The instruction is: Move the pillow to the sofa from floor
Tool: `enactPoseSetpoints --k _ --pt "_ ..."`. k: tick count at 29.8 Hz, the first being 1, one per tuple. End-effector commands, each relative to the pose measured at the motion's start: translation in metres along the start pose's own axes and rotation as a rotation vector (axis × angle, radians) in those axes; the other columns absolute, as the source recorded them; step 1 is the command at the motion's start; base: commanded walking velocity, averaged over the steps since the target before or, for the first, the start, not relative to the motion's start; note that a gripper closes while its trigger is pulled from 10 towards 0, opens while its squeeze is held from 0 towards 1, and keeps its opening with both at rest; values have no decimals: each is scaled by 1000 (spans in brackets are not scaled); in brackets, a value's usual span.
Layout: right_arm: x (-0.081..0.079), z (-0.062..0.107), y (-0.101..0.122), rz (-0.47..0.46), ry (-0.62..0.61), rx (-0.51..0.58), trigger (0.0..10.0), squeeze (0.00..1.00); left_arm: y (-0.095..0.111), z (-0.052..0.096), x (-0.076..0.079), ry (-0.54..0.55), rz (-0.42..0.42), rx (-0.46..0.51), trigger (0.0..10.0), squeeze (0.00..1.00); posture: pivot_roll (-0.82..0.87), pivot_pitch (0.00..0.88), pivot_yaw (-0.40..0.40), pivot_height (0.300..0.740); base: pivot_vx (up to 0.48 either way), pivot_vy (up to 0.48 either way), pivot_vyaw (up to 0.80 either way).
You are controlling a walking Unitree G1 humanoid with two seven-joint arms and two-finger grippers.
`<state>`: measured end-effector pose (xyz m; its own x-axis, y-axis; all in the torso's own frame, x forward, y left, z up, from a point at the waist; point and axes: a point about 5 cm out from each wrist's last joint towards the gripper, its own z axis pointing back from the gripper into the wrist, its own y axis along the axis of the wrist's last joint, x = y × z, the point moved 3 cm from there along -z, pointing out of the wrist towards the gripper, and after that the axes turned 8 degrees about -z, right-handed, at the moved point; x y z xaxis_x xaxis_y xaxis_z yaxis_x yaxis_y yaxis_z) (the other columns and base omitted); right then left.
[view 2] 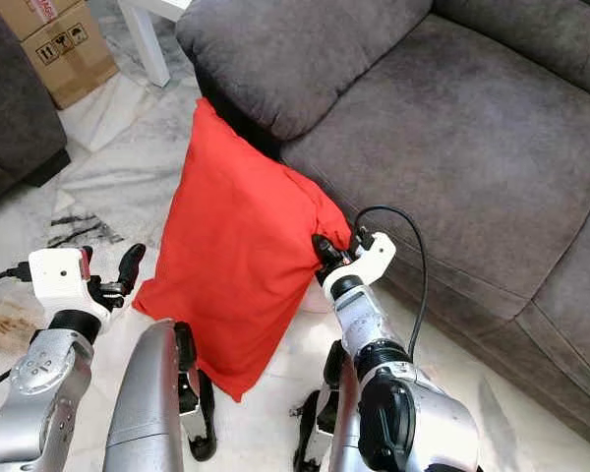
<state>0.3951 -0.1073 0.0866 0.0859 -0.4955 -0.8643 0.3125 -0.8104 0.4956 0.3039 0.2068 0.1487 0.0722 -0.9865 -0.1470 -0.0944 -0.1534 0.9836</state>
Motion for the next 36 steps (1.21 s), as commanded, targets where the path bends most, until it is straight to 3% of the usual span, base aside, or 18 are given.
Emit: enactPoseSetpoints --k 1,2,3,13,18,25,34,36 --pt "-3 0 -6 43 27 -29 0 0 -8 4 -4 10 -22 -22 10000 0 209 304 -81 568 0 0 0" --pt "-9 -2 -7 97 62 -46 0 0 -8 1 -5 12 -25 -19 10000 0 210 283 -82 568 0 0 0" --pt "-16 -3 -8 121 105 -59 10000 0 -8 -2 -6 13 -26 -14 10000 0 208 257 -82 568 0 0 0" --pt "-58 -6 6 178 409 -58 10000 0 -3 -19 -5 9 -26 23 10000 0 193 154 -77 568 0 0 0" --pt "-49 3 -1 243 448 -101 10000 0 -1 -25 -3 4 -22 39 10000 0 185 108 -75 568 0 0 0" --pt "-30 31 -13 276 565 -201 10000 0 4 -34 -9 8 -25 70 10000 0 175 68 -68 568 0 0 0" --pt "-29 60 -10 295 701 -299 10000 0 9 -37 -4 -47 25 93 10000 0 169 59 -67 568 0 0 0" --pt "-9 67 -11 325 624 -336 10000 0 0 -28 -4 -95 23 56 10000 0 172 69 -66 568 0 0 0"
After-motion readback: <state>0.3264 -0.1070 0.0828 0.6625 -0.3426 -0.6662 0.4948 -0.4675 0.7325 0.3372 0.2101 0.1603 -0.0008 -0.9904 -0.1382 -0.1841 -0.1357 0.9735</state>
